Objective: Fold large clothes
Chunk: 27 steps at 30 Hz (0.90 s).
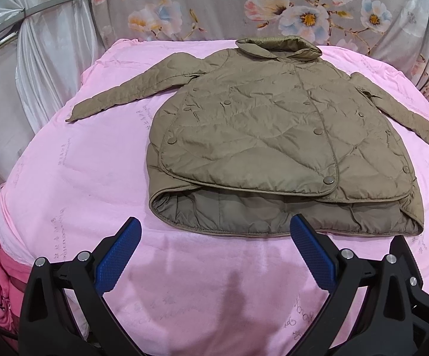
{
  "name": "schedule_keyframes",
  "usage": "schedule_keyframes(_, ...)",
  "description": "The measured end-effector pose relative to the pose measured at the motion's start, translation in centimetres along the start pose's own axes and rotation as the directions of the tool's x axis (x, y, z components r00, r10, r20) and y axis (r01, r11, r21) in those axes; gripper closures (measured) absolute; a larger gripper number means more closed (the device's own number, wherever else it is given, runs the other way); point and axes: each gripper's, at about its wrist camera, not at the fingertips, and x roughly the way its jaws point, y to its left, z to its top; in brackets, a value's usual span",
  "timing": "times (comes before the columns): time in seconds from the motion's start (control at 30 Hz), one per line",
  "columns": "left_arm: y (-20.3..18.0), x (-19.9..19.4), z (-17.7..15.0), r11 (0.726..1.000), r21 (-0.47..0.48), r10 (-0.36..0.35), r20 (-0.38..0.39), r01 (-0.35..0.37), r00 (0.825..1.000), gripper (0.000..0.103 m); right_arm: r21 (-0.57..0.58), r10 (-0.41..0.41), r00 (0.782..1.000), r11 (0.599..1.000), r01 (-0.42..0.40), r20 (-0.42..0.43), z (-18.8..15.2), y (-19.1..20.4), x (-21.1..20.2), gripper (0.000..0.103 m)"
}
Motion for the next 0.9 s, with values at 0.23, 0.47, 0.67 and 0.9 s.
schedule_keyframes(0.23, 0.0, 1.2, 1.4, 1.0, 0.001, 0.005, -0.002, -0.005, 1.0, 0.005, 0.063, 0.065, 0.998, 0.996, -0.065, -0.01, 1.8, -2.8, 2.6, 0.005)
schedule_keyframes(0.47, 1.1, 1.9, 6.5, 0.997, -0.054, 0.059, 0.077, -0.055, 0.995, 0.005, 0.337, 0.159, 0.985, 0.926, -0.171, 0.061, 7.2, -14.0, 7.8, 0.005)
schedule_keyframes(0.67, 1.8, 3.8, 9.8, 0.991, -0.106, 0.09, 0.109, -0.078, 0.99, 0.005, 0.573, 0.107, 0.983, 0.801, -0.174, 0.148, 10.2, -25.6, 13.6, 0.005)
schedule_keyframes(0.9, 1.5, 7.7, 11.0, 0.982, -0.134, 0.146, 0.07, -0.136, 0.987, 0.005, 0.674, -0.028, 0.988, 0.734, -0.081, 0.149, 12.2, -33.7, 19.6, 0.005)
